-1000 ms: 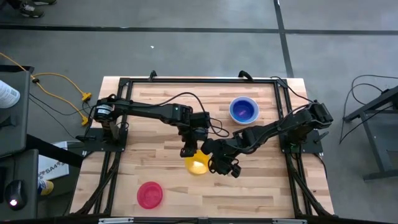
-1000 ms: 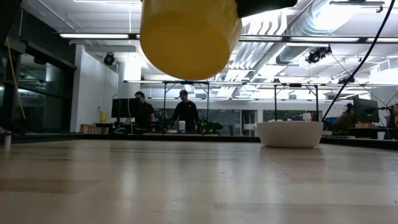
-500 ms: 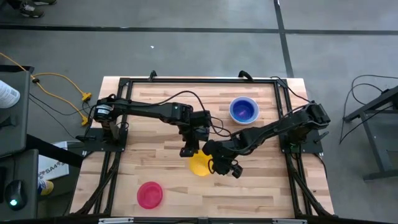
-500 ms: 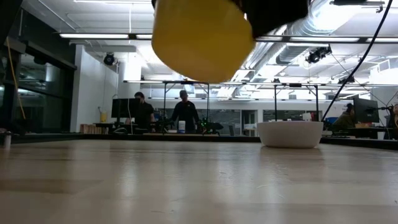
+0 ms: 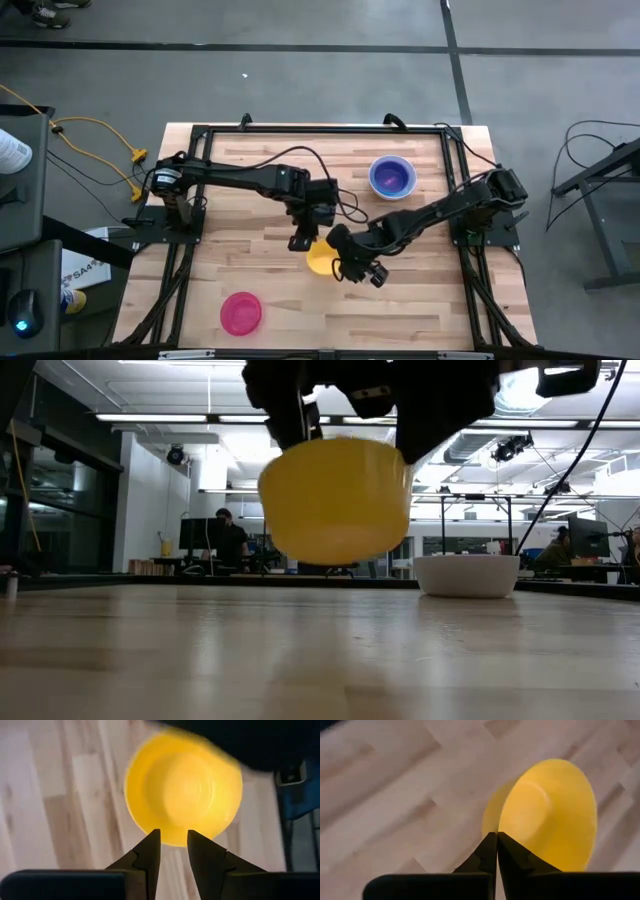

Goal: Nest bowls inside each other
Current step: Stack the yellow bowl on the purple bowl

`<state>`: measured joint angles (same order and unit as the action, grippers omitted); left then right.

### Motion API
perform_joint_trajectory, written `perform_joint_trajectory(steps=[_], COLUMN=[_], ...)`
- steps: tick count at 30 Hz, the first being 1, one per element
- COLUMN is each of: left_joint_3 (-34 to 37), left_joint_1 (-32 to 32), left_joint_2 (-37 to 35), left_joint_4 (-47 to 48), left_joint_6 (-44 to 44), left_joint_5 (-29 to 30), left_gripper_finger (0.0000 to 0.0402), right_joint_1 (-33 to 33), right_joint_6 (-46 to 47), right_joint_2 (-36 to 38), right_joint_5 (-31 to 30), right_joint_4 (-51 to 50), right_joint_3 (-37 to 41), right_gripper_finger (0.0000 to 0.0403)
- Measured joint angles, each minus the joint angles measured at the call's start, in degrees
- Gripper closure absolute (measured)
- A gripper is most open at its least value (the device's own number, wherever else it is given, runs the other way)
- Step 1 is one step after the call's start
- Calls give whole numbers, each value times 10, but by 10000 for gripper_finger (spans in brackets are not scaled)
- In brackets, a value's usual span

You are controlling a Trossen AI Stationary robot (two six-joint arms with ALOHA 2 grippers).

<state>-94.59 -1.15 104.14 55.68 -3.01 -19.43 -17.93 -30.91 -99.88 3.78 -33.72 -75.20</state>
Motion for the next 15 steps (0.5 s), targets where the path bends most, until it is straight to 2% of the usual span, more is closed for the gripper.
perform_joint_trajectory(steps=[9, 15], left_joint_3=[0, 1], left_joint_1=[0, 0], left_joint_2=[0, 0], left_joint_4=[48, 69], left_joint_6=[-3, -2], left_joint_5=[88, 100], left_gripper_finger=[304, 304], right_joint_1=[-4, 4], right_joint_6=[55, 105], right_joint_2=[0, 1], right_joint_5=[-120, -214], right_joint_4=[-68, -117], right_joint_3=[0, 0], right_gripper_finger=[400, 400])
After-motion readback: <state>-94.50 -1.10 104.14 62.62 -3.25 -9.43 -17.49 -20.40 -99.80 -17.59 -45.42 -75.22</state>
